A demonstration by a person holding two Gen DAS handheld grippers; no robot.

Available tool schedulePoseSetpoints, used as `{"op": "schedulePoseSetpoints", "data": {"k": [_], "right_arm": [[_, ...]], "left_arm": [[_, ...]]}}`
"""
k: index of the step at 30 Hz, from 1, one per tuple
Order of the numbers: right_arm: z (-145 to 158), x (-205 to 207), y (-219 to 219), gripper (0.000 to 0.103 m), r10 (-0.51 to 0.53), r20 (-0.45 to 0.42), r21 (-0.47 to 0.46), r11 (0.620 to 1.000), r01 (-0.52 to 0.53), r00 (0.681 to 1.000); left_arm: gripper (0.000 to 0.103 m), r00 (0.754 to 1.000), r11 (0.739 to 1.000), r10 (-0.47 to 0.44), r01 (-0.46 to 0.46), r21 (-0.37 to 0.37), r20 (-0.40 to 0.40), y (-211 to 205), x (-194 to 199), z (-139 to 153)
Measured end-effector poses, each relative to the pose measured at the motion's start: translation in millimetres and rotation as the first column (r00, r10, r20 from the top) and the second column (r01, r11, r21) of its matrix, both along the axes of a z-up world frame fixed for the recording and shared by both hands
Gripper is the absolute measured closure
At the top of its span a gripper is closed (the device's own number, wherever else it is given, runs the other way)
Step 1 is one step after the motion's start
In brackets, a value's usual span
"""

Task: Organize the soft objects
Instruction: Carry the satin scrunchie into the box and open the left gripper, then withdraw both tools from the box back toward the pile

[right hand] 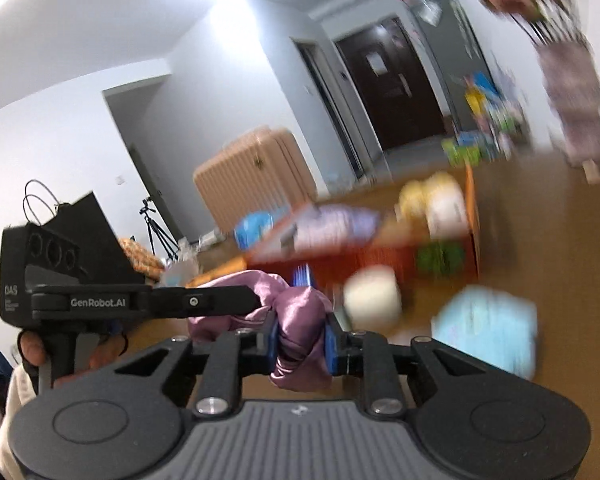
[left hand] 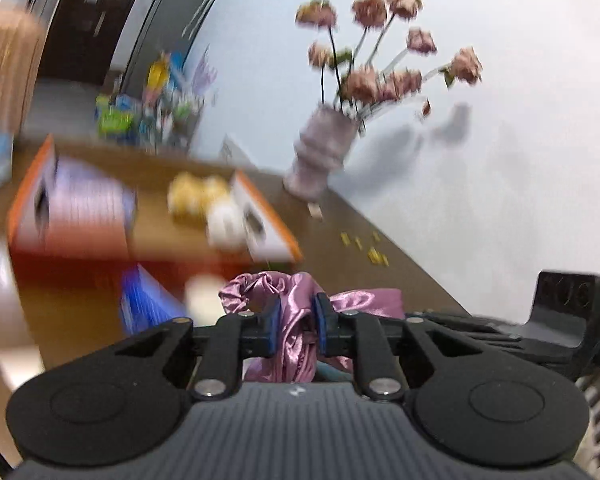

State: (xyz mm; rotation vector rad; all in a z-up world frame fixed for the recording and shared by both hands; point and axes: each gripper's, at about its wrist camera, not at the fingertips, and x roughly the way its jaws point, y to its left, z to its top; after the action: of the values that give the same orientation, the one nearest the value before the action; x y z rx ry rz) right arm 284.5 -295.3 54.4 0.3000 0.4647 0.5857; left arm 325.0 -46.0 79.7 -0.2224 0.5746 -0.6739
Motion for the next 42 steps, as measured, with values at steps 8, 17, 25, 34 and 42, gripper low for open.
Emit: {"op": "schedulePoseSetpoints", "data": {"k": [8, 17, 25, 34, 42], "right_arm": [[38, 229, 40, 0.082, -0.017, -0.125, -0.102, 0.995, 0.004, 0.992], [-49, 373, 93, 0.076, -0.165, -0.354, -0.321, 0.946, 0.046, 0.920], [-43, 369, 94, 0.071, -0.177, -0.333, -0.333, 0.941, 0.061, 0.926], [51, 295, 53, 0.033, -0.205, -0.175, -0.308, 0.940, 0.145, 0.963], [126, 188, 1, 0.026, -0.223, -0.044, -0.317, 0.927, 0.198, 0.974]], "left_arm": [[0.085, 0.974, 0.985, 0.170, -0.163, 0.061, -0.150, 10, 219, 15], [0.075, 0.860, 0.937, 0.334, -0.258, 0.235, -0.386, 5, 347, -72], [0.059, 0.882, 0.942, 0.320, -0.255, 0.220, -0.347, 9, 340, -70], [0.027, 0.923, 0.904, 0.374, -0.340, 0.259, -0.094, 21, 254, 35], [0.020, 0.925, 0.875, 0.370, -0.377, 0.305, 0.081, 32, 133, 108]]}}
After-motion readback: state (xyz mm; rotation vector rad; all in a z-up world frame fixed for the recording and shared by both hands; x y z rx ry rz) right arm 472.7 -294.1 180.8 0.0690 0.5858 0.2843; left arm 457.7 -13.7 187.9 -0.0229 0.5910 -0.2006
